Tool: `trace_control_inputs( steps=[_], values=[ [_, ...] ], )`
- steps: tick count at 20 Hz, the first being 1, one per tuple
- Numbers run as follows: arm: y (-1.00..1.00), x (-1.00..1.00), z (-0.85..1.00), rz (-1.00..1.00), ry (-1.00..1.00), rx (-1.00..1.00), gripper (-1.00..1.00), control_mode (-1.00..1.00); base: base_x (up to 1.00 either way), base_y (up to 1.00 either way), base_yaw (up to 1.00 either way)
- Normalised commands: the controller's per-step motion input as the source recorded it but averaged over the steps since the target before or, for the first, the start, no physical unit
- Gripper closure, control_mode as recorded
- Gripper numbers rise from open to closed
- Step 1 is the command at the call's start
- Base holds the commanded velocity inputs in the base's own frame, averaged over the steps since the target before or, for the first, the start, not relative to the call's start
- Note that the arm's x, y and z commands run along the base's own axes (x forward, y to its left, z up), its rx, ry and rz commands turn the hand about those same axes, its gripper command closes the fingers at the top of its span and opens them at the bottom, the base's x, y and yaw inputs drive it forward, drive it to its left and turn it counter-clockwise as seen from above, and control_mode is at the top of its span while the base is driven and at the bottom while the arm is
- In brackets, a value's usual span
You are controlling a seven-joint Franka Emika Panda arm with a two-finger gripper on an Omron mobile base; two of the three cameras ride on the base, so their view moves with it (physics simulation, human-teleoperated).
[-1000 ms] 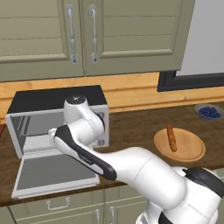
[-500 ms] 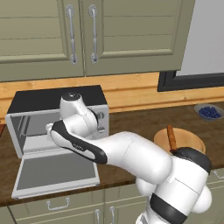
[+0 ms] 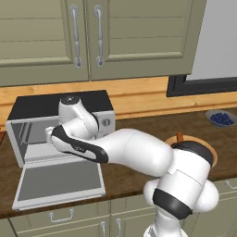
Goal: Pick up the kebab skewer and baguette bread, and place them inside the toaster oven. Close the toaster oven door and start by setting the timer.
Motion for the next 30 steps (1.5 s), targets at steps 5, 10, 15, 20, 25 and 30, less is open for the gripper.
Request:
trace_control_inputs(
  steps=[5, 10, 15, 20, 25, 30],
  values=[
    [0.01, 0.04, -0.05, 0.0, -0.11, 0.0, 1.0, -1.0, 0.0, 0.0, 0.0],
    [0.0, 0.0, 0.0, 0.0, -0.09, 0.0, 1.0, -1.0, 0.0, 0.0, 0.0],
    [0.0, 0.06, 0.03, 0.0, -0.05, 0.04, 1.0, -1.0, 0.0, 0.0, 0.0],
    [-0.08, 0.42, 0.09, 0.0, 0.01, 0.1, 1.0, -1.0, 0.0, 0.0, 0.0],
    [-0.04, 0.54, 0.0, 0.0, 0.06, 0.08, 1.0, -1.0, 0.0, 0.0, 0.0],
    [0.0, 0.24, -0.13, 0.0, -0.03, -0.02, 1.0, -1.0, 0.0, 0.0, 0.0]
  ],
)
